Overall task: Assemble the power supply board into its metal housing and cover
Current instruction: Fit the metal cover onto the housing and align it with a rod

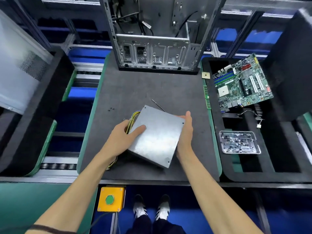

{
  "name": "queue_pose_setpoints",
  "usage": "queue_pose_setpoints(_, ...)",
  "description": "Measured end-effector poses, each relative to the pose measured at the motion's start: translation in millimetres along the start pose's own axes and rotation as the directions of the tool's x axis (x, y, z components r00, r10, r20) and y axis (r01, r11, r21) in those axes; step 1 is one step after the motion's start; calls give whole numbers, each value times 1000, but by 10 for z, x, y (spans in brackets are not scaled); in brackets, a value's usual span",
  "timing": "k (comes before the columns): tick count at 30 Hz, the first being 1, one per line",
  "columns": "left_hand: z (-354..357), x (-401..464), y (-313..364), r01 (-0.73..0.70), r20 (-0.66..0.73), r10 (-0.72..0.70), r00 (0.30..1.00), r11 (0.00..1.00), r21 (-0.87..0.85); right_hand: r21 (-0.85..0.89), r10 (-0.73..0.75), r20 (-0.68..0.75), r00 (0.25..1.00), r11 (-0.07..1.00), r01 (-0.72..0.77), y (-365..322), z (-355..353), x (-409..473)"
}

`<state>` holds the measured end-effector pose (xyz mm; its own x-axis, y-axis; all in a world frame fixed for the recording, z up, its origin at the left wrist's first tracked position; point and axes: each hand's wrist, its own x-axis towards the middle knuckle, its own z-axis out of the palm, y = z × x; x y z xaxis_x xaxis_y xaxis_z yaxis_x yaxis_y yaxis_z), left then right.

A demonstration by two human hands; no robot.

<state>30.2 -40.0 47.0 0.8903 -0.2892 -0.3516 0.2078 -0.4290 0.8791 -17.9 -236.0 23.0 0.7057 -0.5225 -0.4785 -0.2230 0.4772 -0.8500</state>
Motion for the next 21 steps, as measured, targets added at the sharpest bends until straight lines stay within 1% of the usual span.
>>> queue_pose_setpoints(2, -9, -63, 7, -39, -26, 39, 999, 999, -36, -4, -103, 21, 994, 995, 103, -106, 52, -28)
queue_pose_setpoints(4, -26, -137, 19, -82, -53, 78, 996, 993, -89, -85, -256, 56, 965, 962, 260, -187, 72, -28)
queue_pose_setpoints(5, -35, -180, 29, -117, -70, 110, 992, 986, -117, -138, -343, 86, 935, 926, 352, -249, 77, -42)
queue_pose_setpoints(7, -27, -273, 38, -202, -107, 187, 977, 966, -161, -208, -502, 218, 837, 814, 542, -390, 83, -81)
queue_pose_setpoints(9, 22, -372, -4, -263, -135, 238, 962, 941, -212, -211, -577, 354, 736, 718, 664, -464, 78, -84)
queue_pose_setpoints(10, 51, -416, -50, -285, -143, 258, 956, 932, -223, -211, -592, 385, 708, 691, 692, -460, 68, -86)
queue_pose_setpoints(13, 96, -514, -171, -328, -135, 303, 943, 914, -238, -250, -602, 423, 678, 641, 725, -385, -22, -138)
queue_pose_setpoints(14, 84, -525, -191, -343, -121, 322, 939, 910, -235, -255, -595, 429, 679, 642, 723, -363, -67, -153)
queue_pose_setpoints(16, 36, -525, -173, -347, -110, 330, 938, 911, -223, -249, -549, 431, 716, 691, 679, -342, -146, -184)
queue_pose_setpoints(17, 13, -504, -125, -321, -127, 299, 946, 919, -228, -248, -520, 435, 735, 715, 653, -344, -169, -197)
queue_pose_setpoints(18, -6, -474, -59, -268, -149, 236, 960, 928, -259, -254, -483, 445, 754, 739, 624, -344, -176, -219)
queue_pose_setpoints(19, -22, -440, 35, -184, -159, 137, 978, 923, -338, -260, -436, 451, 779, 771, 581, -337, -181, -244)
queue_pose_setpoints(20, -36, -392, 119, -91, -139, 35, 990, 905, -416, -253, -384, 443, 810, 814, 523, -328, -182, -280)
queue_pose_setpoints(21, -53, -348, 189, -18, -103, -34, 994, 886, -463, -233, -333, 418, 845, 860, 454, -311, -188, -322)
